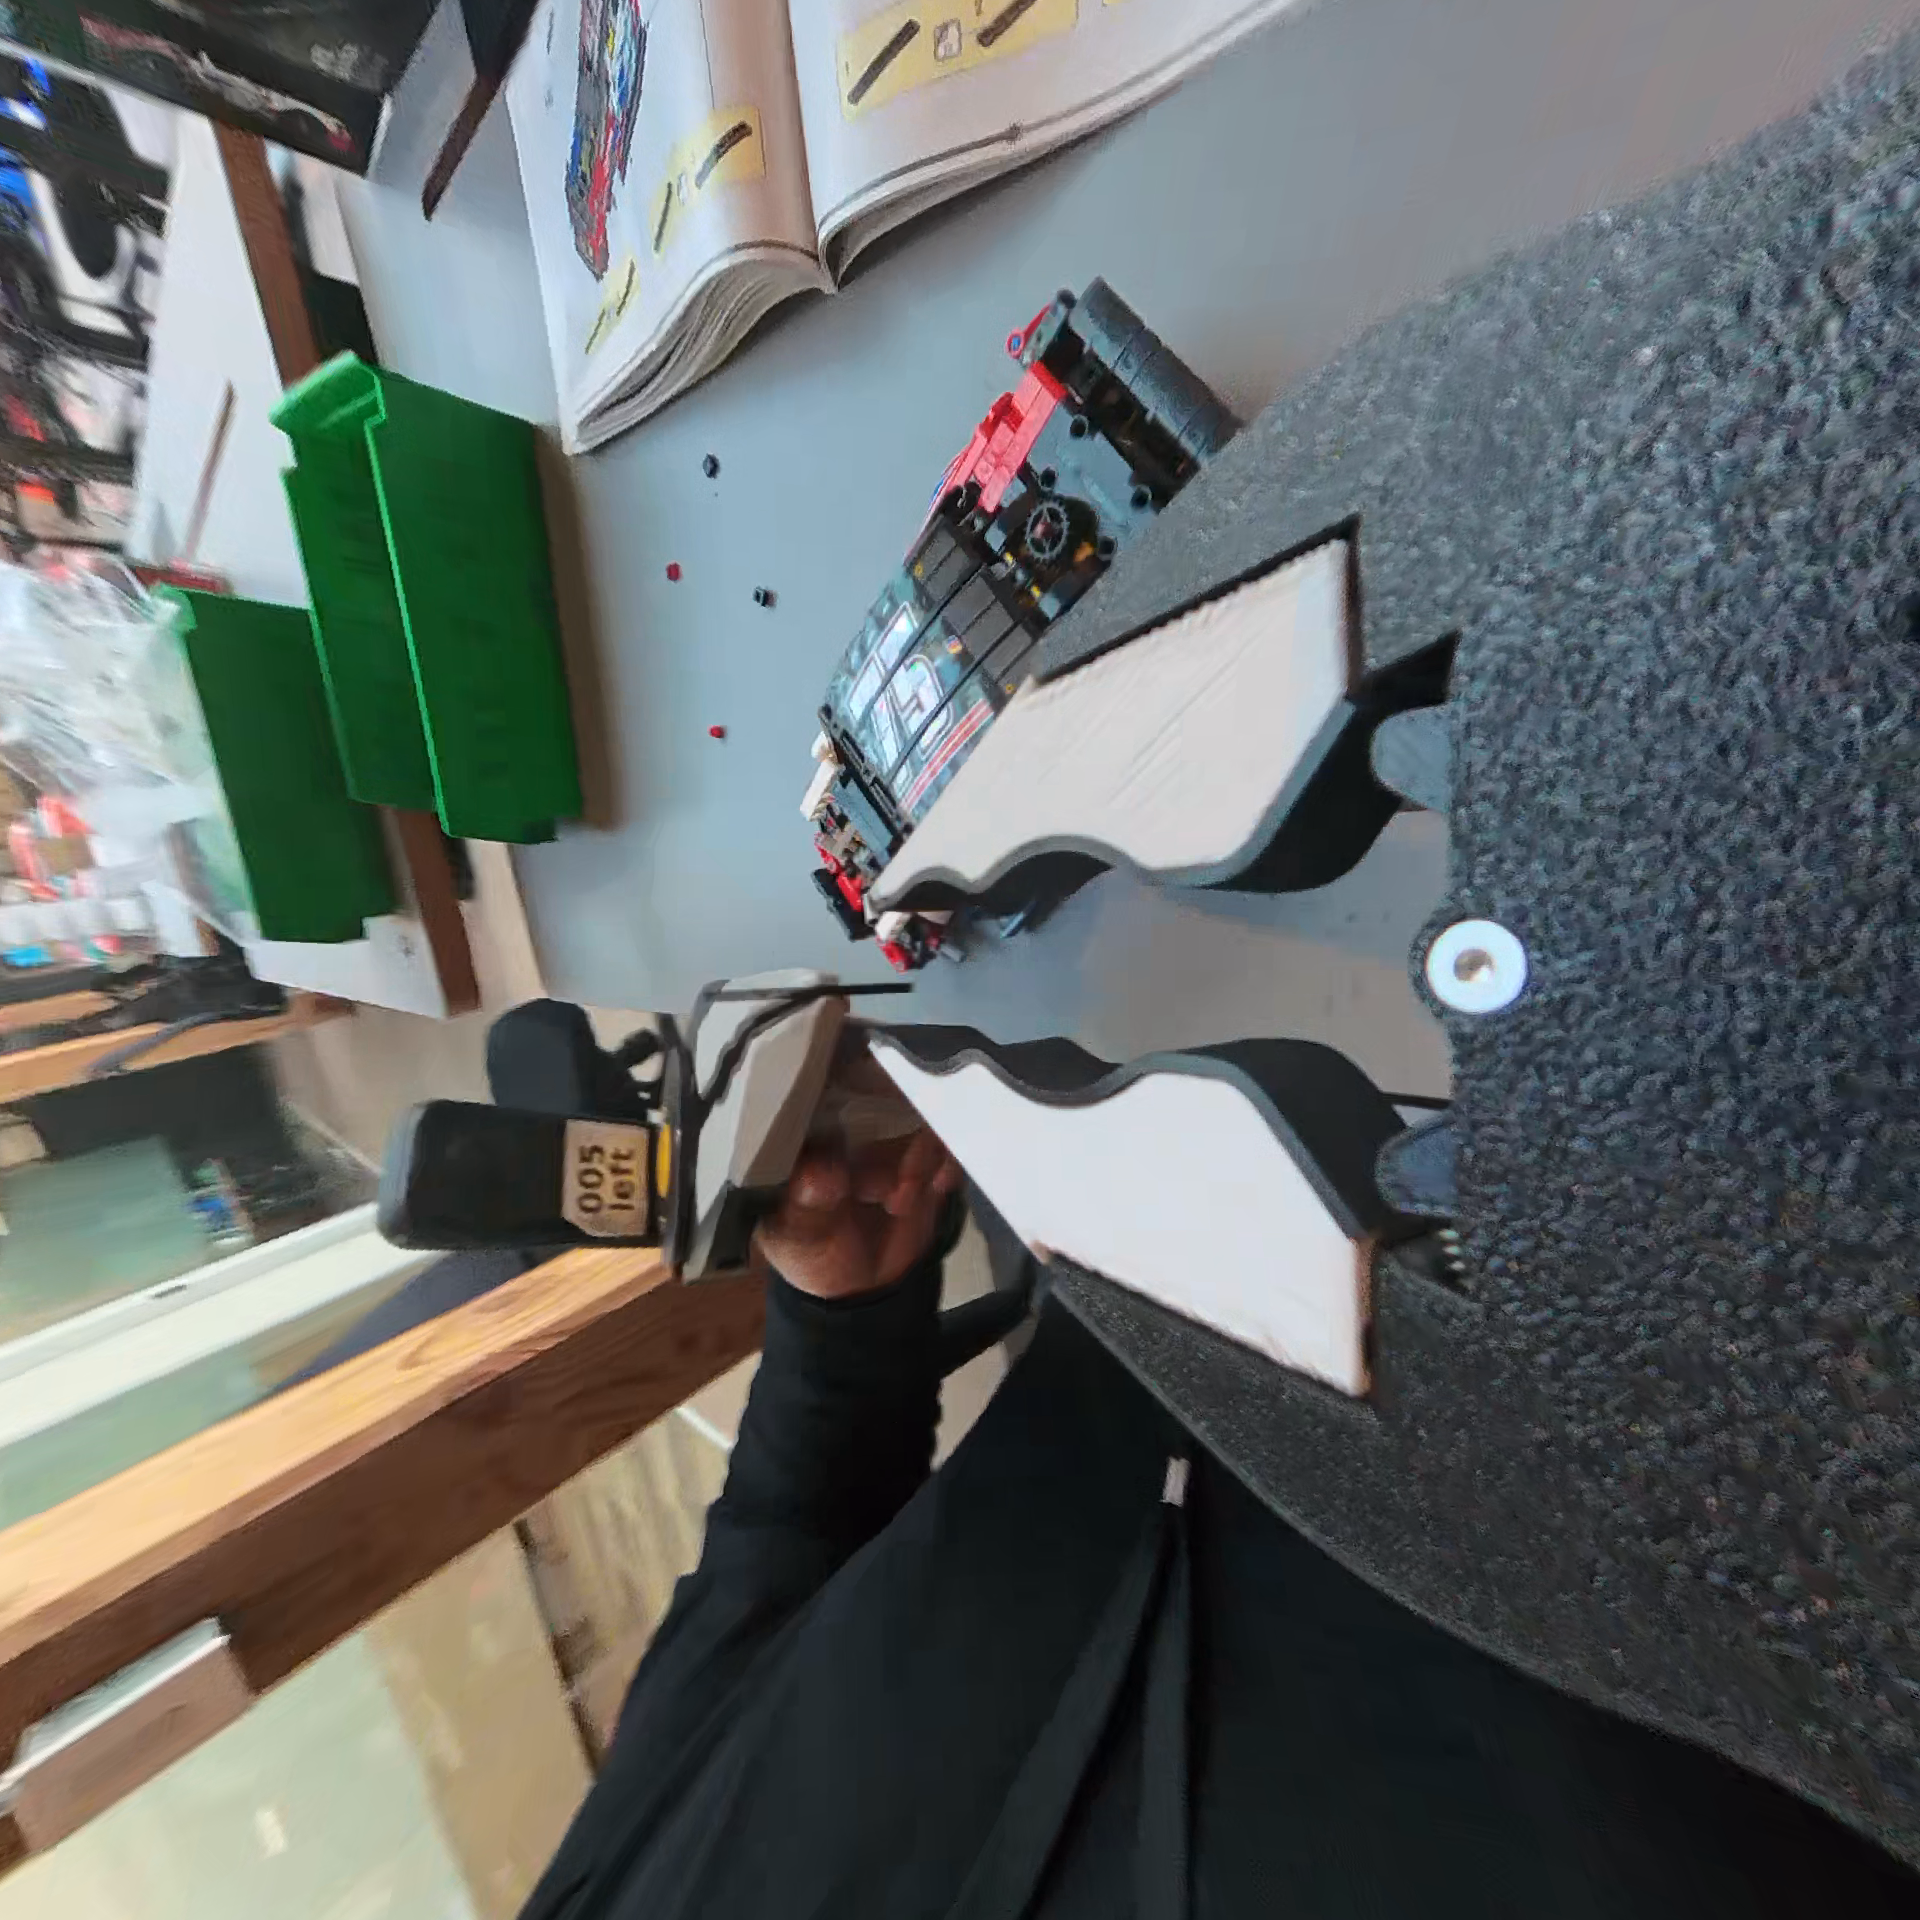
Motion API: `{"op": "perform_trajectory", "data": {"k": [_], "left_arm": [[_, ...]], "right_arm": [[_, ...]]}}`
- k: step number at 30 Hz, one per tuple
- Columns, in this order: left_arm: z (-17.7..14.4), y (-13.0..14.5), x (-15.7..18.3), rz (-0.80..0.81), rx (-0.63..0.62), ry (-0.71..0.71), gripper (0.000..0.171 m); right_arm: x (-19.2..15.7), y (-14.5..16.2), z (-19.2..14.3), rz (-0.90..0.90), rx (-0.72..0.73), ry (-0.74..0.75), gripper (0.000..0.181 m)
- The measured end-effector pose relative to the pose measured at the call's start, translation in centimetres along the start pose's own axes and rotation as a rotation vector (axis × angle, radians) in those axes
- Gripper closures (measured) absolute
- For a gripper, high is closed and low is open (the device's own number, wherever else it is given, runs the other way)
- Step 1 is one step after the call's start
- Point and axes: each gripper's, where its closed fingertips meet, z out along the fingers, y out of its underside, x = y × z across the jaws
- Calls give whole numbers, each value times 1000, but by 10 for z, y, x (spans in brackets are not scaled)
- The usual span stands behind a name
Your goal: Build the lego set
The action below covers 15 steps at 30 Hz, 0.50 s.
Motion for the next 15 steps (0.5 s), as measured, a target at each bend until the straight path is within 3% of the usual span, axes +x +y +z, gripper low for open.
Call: {"op": "perform_trajectory", "data": {"k": [7, 15], "left_arm": [[-7, -14, 10, -25, 168, 7, 171], [-11, -17, 16, -45, 223, 18, 171]], "right_arm": [[-13, 1, 13, 147, 214, -62, 166], [-20, -4, 21, 175, 259, -115, 167]]}}
